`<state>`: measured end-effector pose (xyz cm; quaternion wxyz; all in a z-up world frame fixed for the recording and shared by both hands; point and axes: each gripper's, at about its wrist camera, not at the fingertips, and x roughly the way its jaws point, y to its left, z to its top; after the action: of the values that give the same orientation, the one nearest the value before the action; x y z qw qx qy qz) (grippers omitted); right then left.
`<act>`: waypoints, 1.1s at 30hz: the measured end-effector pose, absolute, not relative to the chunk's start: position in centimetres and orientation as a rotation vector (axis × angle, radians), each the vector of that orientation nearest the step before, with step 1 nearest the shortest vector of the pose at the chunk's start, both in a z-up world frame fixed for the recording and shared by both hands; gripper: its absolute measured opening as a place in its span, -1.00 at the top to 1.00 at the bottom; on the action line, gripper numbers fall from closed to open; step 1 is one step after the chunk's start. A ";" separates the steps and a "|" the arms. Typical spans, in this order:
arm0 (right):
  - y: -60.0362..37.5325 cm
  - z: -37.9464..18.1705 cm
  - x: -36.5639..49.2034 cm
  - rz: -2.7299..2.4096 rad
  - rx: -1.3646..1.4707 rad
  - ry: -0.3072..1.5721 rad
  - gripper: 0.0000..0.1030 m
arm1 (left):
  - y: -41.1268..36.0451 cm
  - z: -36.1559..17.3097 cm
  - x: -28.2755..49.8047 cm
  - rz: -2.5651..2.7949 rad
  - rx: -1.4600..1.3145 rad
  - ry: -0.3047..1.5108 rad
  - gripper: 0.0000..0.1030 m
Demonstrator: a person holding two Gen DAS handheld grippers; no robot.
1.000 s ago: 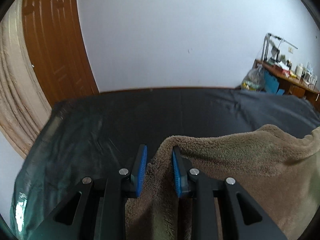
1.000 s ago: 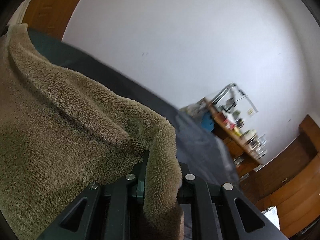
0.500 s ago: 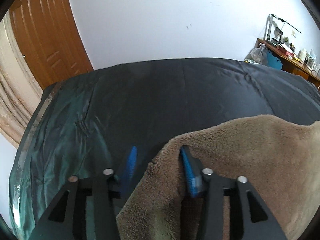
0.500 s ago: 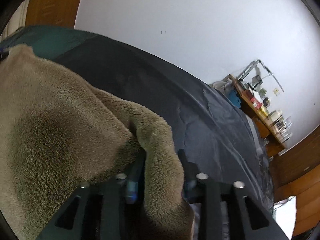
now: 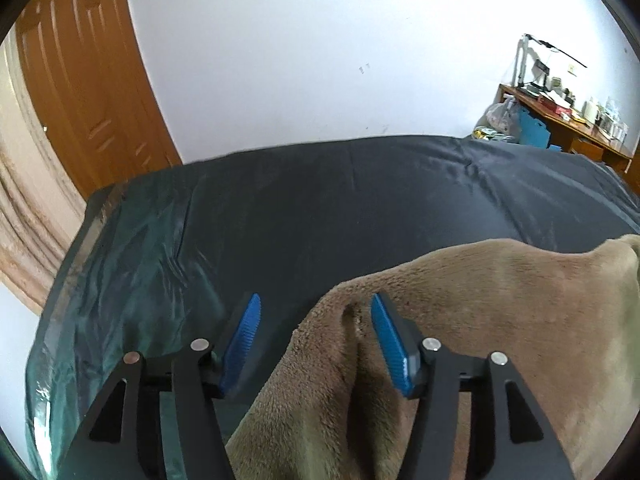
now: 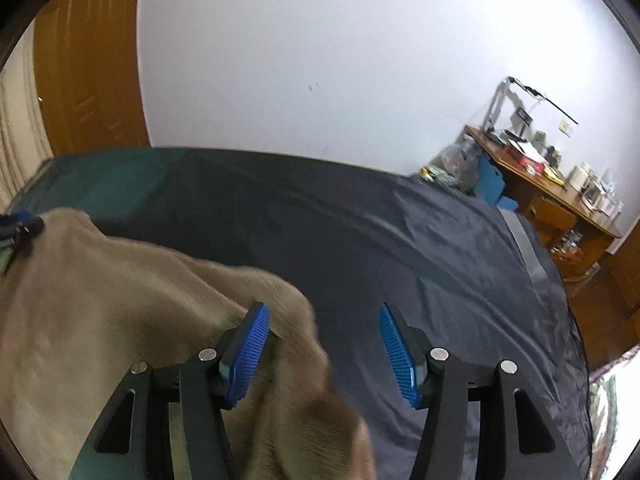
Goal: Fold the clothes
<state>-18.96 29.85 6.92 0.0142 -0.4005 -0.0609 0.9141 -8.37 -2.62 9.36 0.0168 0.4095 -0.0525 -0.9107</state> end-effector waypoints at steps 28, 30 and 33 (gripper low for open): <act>21.2 2.2 -17.6 3.157 -1.659 -0.382 -0.16 | 0.8 6.9 -7.2 -2.980 1.567 0.023 -0.52; 22.0 2.5 -17.9 3.174 -1.682 -0.296 -0.16 | 0.5 6.7 -7.2 -2.984 1.558 0.042 -0.52; 23.3 2.9 -18.7 3.184 -1.713 -0.183 -0.16 | 0.7 6.4 -6.9 -2.992 1.540 0.011 -0.52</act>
<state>-18.67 23.27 2.87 -0.2372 -0.4596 -0.0490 0.8545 -6.94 0.70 6.38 -0.1115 0.4549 0.0032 -0.8835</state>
